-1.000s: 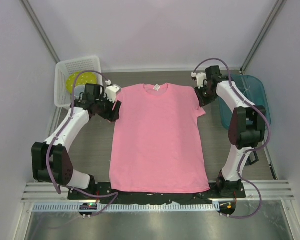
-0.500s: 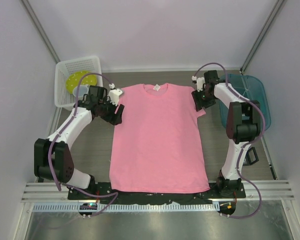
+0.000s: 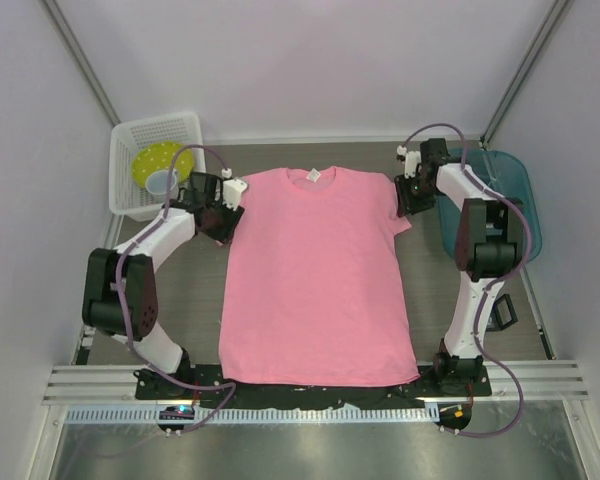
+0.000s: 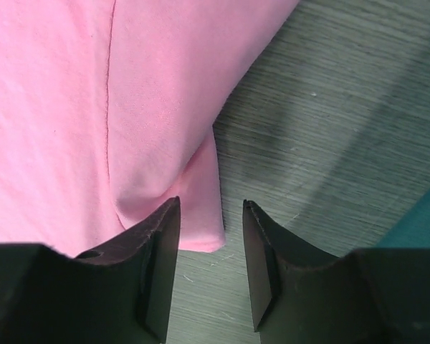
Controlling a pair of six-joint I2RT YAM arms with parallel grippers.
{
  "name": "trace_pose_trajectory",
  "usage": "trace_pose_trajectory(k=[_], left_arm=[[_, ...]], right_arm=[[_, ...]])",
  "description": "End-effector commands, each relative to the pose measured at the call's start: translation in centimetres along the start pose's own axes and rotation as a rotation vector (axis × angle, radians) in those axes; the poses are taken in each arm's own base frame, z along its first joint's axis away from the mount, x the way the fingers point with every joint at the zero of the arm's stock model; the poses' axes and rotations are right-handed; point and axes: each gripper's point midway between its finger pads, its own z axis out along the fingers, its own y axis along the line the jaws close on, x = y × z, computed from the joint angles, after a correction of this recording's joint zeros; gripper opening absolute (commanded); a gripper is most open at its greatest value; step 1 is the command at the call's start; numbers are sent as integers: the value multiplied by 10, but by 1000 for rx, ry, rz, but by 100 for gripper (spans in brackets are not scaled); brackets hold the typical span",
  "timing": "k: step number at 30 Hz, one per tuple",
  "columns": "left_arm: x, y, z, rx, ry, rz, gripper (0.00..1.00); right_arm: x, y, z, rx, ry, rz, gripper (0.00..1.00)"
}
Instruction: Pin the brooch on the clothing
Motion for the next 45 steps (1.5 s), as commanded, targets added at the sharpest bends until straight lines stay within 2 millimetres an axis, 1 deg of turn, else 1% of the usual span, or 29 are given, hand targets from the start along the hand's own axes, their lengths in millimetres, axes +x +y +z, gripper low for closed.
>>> trace_pose_trajectory(k=[1,5,7,8,9,10,11,13,14,17,18,19,20,21,22,23,25,26,27,28,29,31,35,36,38,39,42,43,45], left_arm=[[-12,21,21,-73,-9,34,45],[-9,14,25,-37,-4,9,44],[-10,13,22,-37,-9,5,44],[-8,12,21,-37,-4,4,44],[-8,12,18,-39,-7,12,44],[-8,14,16,-46,-8,13,44],[-5,13,15,-45,0,14,44],[-5,13,10,-48,-7,12,44],[-2,11,10,-42,-4,11,44],[-3,7,6,-35,-18,5,44],[-1,6,6,-29,-17,2,44],[-1,5,5,-28,-17,-6,44],[-1,5,5,-28,-18,-9,44],[-1,4,5,-26,-17,-12,44],[-1,4,4,-25,-19,-14,44],[-1,4,4,-24,-17,-16,44],[-1,3,3,-20,-14,-22,44],[-1,3,2,-20,-15,-25,44],[-1,2,1,-19,-16,-25,44],[-1,1,0,-14,-16,-25,44],[0,0,-1,-12,-13,-27,44],[0,0,-2,-12,-13,-26,44],[-2,-5,-3,13,-23,-33,44],[-3,-5,-4,16,-27,-39,44],[-7,-7,-5,29,-39,-46,44],[-8,-8,-5,34,-43,-47,44],[-11,-10,-6,45,-50,-54,44],[-12,-10,-6,47,-53,-55,45],[-13,-11,-7,53,-55,-56,45]], right_arm=[[4,-1,9,10,5,-8,48],[10,-3,14,23,21,-1,51],[12,-2,16,12,30,3,44],[12,0,16,1,32,2,36],[9,4,15,-16,27,-2,18],[12,6,13,-30,40,-2,7],[7,9,7,-43,27,-2,1],[-2,11,-5,-45,-9,3,1],[-17,13,-25,-34,-72,-1,1],[-34,21,-48,6,-166,-52,1],[-42,31,-61,27,-215,-95,1],[-44,52,-61,20,-222,-146,1],[-45,62,-63,35,-227,-188,1],[-43,72,-60,32,-218,-215,1],[-41,100,-55,10,-203,-278,1],[-38,109,-49,18,-185,-311,1],[-28,125,-35,52,-144,-395,4],[-23,149,-30,33,-135,-455,9],[-16,155,-28,48,-107,-498,14],[-10,166,-25,28,-86,-530,22],[-6,179,-27,5,-77,-556,42],[-6,191,-36,-57,-82,-534,53],[-21,182,-57,-99,-135,-449,55],[-26,166,-61,-95,-146,-402,55],[-30,157,-69,-137,-169,-343,55],[-33,136,-70,-132,-179,-296,55],[-33,111,-67,-149,-171,-251,58],[-32,94,-65,-140,-167,-223,59],[-27,88,-59,-169,-146,-261,62]])
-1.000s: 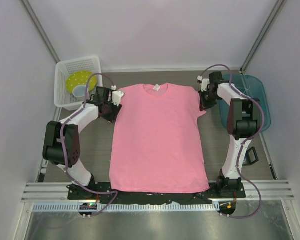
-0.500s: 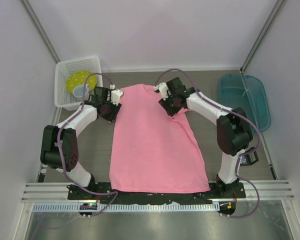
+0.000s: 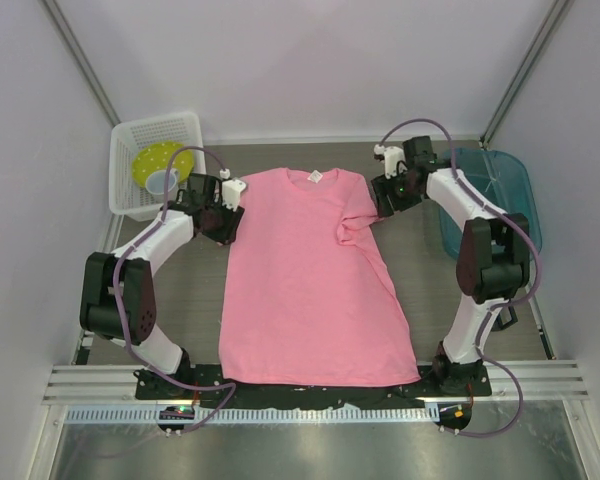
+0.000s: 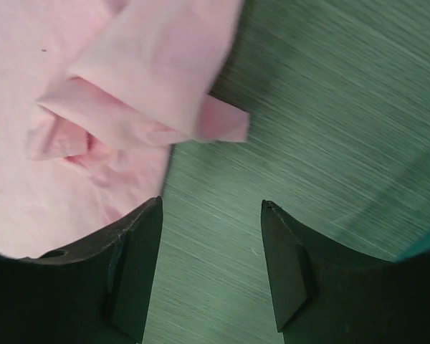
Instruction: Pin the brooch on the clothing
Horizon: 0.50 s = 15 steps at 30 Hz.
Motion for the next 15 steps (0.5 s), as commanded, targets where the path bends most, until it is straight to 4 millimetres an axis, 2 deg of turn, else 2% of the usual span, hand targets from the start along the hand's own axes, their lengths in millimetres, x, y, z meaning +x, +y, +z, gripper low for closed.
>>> trace_pose_trajectory(k=[1,5,9,15], left_arm=[[-20,-5,-15,22,-70,-4,45],[-20,-6,-14,31,-65,-7,45],[-21,-7,-15,37,-68,-8,46],[-22,-7,-15,36,-68,1,45]], right_arm=[[-13,-12,-16,-70,-62,-30,62],[-7,-20,1,-72,-29,-28,58],[-9,-22,18,-97,-26,6,54],[1,-26,40,-100,5,26,51]])
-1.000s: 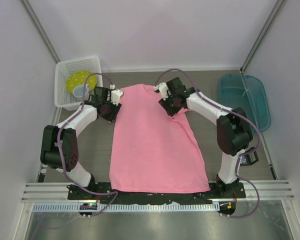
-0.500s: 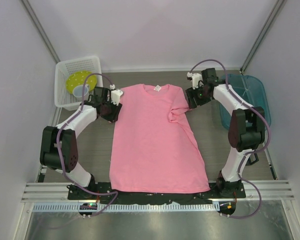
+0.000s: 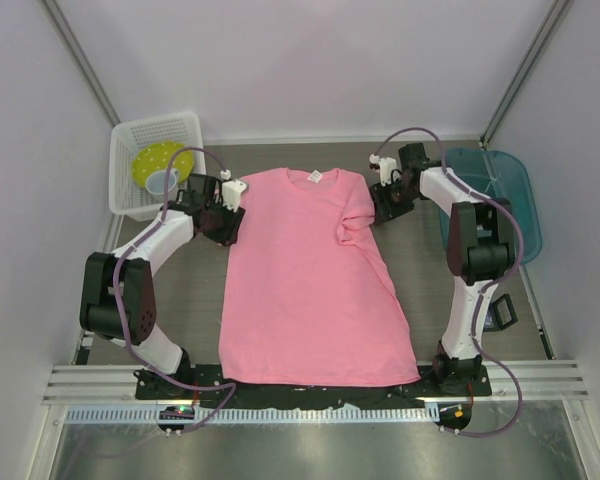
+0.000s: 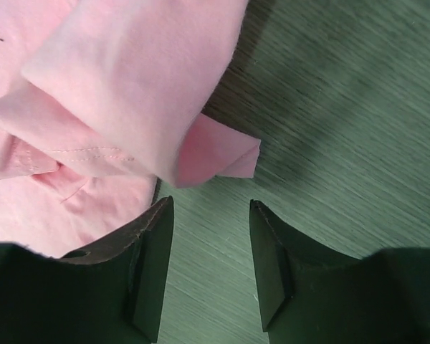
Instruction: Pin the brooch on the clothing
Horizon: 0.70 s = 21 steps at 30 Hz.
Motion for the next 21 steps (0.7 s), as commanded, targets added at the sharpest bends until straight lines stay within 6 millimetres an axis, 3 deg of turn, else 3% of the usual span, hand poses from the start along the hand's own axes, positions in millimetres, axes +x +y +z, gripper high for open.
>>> trace_pose_trajectory(k=[1,16,18,21], left_arm=[[-23,-1,-15,4,-69,8,45],[-22,-1,-10,13,-59,7,46],[-20,0,-9,10,-54,10,46],[-18,1,-8,4,-46,16,46]], right_arm=[[-20,-6,2,12,-56,-15,50],[-31,-19,20,34,-71,13,45],[-31,-18,21,30,-65,19,42],[-25,-19,23,29,-39,15,23]])
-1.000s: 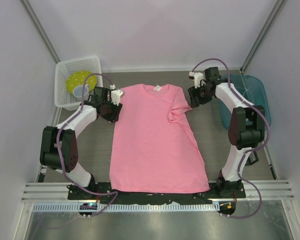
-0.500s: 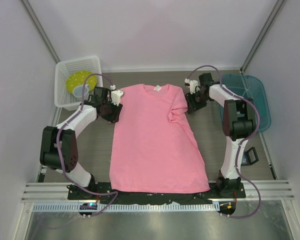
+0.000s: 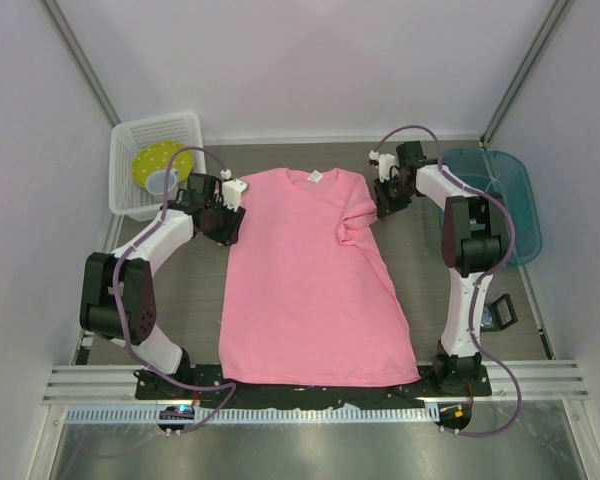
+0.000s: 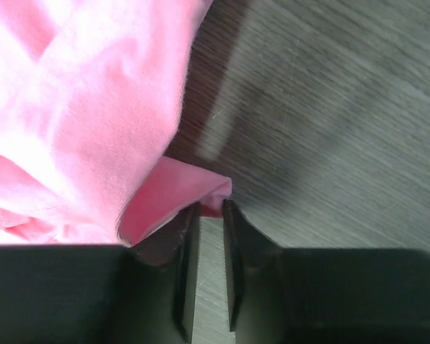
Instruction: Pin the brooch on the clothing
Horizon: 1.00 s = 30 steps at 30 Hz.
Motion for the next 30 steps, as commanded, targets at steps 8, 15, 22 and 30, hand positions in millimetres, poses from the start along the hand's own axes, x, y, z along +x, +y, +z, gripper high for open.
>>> trace_pose_trajectory(k=[8,15,22,30], left_arm=[[-18,3,-5,-7,-50,16,45],[-20,3,-4,-3,-56,11,45],[-20,4,-3,-7,-53,3,46],[-21,3,-4,-1,-53,0,47]], right_arm=[[-19,-49,-48,209,-18,-90,1],[-49,-113,-112,504,-41,-136,1],[-76,-145,-126,694,-53,-152,34],[-81,-109,-124,541,-78,-157,60]])
